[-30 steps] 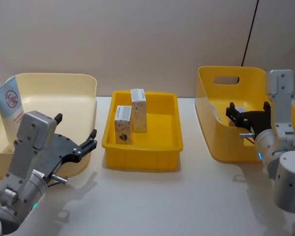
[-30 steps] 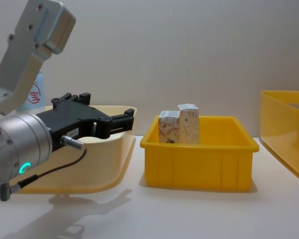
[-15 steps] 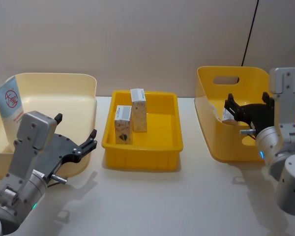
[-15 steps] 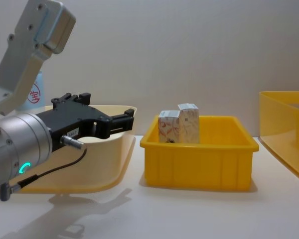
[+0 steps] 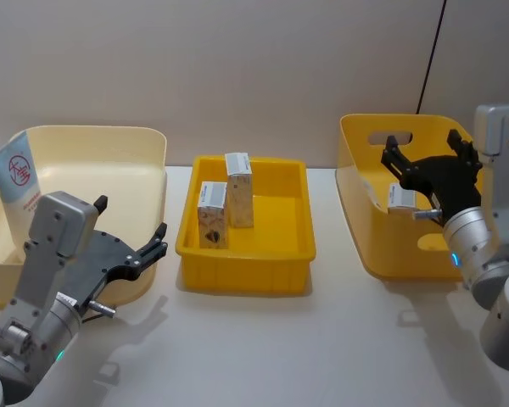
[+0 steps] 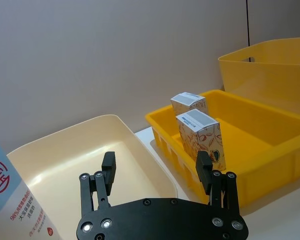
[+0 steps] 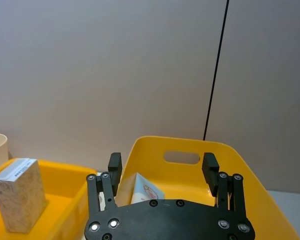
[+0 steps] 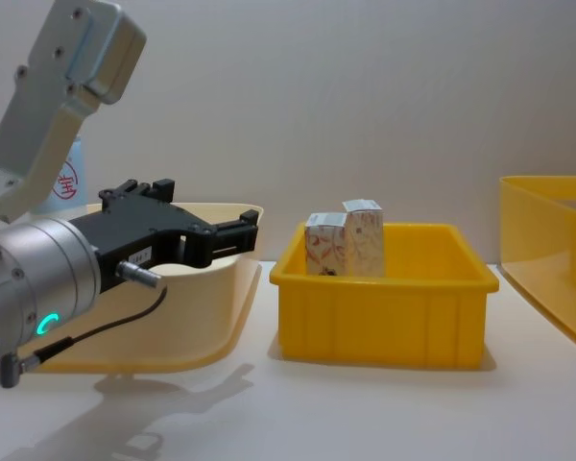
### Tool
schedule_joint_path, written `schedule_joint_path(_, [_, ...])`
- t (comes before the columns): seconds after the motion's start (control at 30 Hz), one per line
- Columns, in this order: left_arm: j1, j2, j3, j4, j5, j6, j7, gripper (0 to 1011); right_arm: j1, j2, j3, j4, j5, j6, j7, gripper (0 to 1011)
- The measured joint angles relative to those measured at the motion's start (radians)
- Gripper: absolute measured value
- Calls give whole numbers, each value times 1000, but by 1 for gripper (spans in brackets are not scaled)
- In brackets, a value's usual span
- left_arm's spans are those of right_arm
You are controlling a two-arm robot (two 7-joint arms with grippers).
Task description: Bimanual collaborative sorting of washing and personal care products
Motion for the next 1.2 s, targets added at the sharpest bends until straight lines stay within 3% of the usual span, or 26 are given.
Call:
schedule_joint_path(0.43, [0,0,0,0,0,0,0,1000,-22,17,-15,-15,20,-20,10,1001])
schedule_joint_path(1.2, [0,0,0,0,0,0,0,1000,-218,162,-165,-116,206,-120,57,1001])
